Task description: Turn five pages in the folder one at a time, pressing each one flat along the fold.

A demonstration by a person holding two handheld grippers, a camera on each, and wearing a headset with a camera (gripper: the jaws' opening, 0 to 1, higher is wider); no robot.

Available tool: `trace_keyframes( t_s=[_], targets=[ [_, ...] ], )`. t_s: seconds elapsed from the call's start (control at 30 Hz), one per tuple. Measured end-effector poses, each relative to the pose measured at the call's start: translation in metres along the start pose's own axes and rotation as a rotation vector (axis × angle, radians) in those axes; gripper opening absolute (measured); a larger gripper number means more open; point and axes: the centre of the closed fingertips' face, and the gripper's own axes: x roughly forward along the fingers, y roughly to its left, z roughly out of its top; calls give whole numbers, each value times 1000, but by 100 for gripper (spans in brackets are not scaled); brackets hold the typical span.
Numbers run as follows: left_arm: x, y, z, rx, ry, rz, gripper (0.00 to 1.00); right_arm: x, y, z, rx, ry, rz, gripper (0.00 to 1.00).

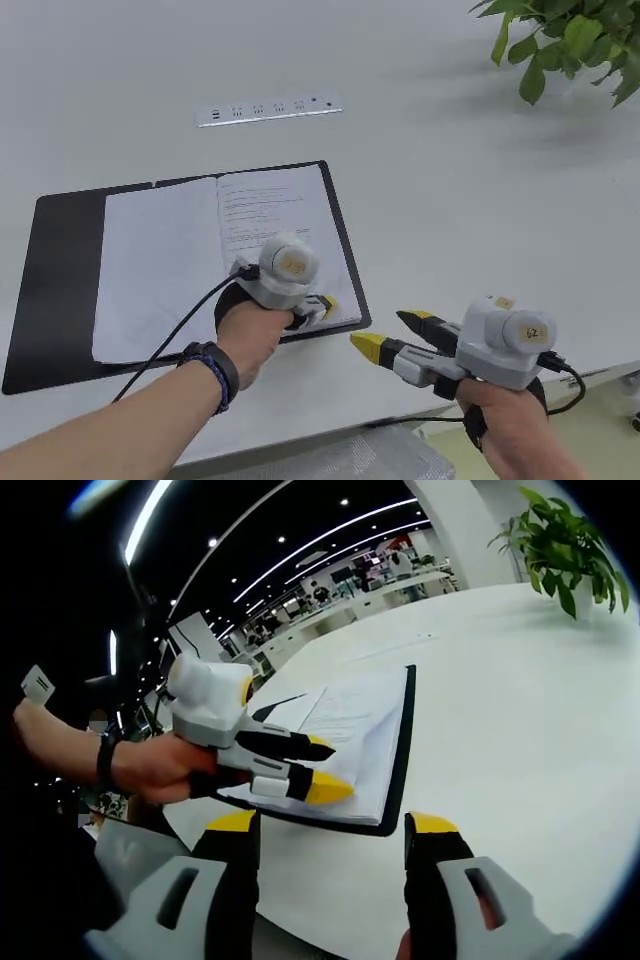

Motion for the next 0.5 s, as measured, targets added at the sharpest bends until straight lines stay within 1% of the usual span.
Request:
trace_keyframes(
  t_s=[0.1, 0.23, 0.27, 0.33, 0.37, 0.4, 0.43, 0.47, 0.5],
  targets=[
    [-1, 1, -1, -10, -3, -1, 37, 5, -2, 5, 10, -12, 5, 55],
    [-3, 3, -2, -26, -9, -3, 35, 17, -6, 12, 24, -27, 20, 52],
    [-4, 3, -2, -29, -11, -3, 35, 23, -8, 17, 60, -44, 23, 52],
    [-6, 3, -4, -35, -13, -4, 34, 34, -11, 24, 85, -59, 33, 51],
    [-7, 3, -5, -36, -12, -3, 34, 39, -10, 29, 97, -72, 42, 50],
    [-8, 4, -7, -38, -13, -1, 33, 47, -6, 36, 138, -102, 77, 48],
    [-8, 5, -8, -40, -13, 0, 33, 53, -4, 39, 169, -115, 100, 44],
    [-10, 6, -9, -46, -13, 1, 33, 62, -7, 40, 208, -118, 102, 42],
    [-10, 6, -10, -48, -12, 1, 33, 67, -9, 40, 196, -110, 96, 42]
  ],
)
